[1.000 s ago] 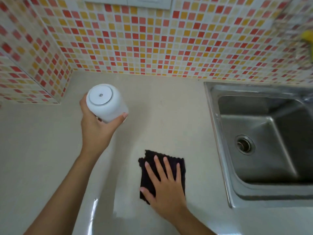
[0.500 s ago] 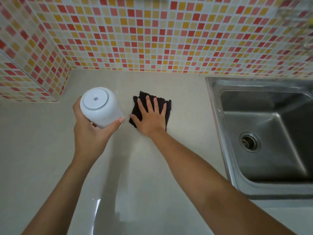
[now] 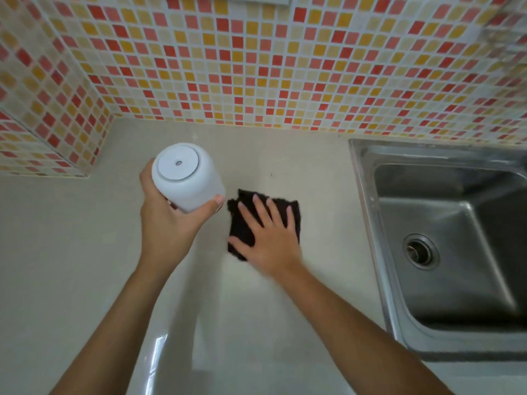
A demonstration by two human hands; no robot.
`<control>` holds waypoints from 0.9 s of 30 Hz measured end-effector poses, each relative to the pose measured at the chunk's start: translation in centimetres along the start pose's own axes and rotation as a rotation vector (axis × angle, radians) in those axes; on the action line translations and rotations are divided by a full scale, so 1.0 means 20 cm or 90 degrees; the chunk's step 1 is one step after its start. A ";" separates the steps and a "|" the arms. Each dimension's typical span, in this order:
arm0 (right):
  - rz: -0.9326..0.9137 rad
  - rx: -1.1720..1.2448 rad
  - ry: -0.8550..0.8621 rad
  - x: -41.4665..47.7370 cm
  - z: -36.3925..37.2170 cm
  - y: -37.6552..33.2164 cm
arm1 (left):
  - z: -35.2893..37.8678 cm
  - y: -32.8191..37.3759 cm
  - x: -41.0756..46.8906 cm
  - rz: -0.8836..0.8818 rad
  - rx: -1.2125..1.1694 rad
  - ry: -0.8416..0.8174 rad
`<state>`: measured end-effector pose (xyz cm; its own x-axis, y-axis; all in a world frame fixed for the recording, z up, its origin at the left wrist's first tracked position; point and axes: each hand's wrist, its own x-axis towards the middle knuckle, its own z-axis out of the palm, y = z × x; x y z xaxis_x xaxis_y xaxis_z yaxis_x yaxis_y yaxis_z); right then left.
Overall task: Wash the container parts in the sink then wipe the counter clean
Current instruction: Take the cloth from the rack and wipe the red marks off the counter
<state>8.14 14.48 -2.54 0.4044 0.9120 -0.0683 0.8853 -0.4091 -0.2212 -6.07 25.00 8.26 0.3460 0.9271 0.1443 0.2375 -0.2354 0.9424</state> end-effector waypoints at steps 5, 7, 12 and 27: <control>0.104 -0.040 -0.059 0.59 -0.09 0.13 | -0.07 -0.07 -0.03 -0.005 0.013 0.022; 0.099 -0.038 -0.046 0.51 -0.06 0.08 | -0.10 -0.09 -0.04 -0.005 0.019 0.029; -0.060 0.031 -0.018 -0.27 0.07 -0.30 | -0.11 -0.05 0.01 -0.008 -0.015 0.045; 0.103 -0.036 -0.052 0.37 -0.08 0.26 | -0.08 -0.05 -0.05 0.028 0.012 0.004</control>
<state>16.05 18.98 -2.59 0.5245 0.8327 -0.1774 0.8226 -0.5493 -0.1467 -8.18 24.72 7.56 0.3509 0.9174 0.1877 0.2393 -0.2816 0.9292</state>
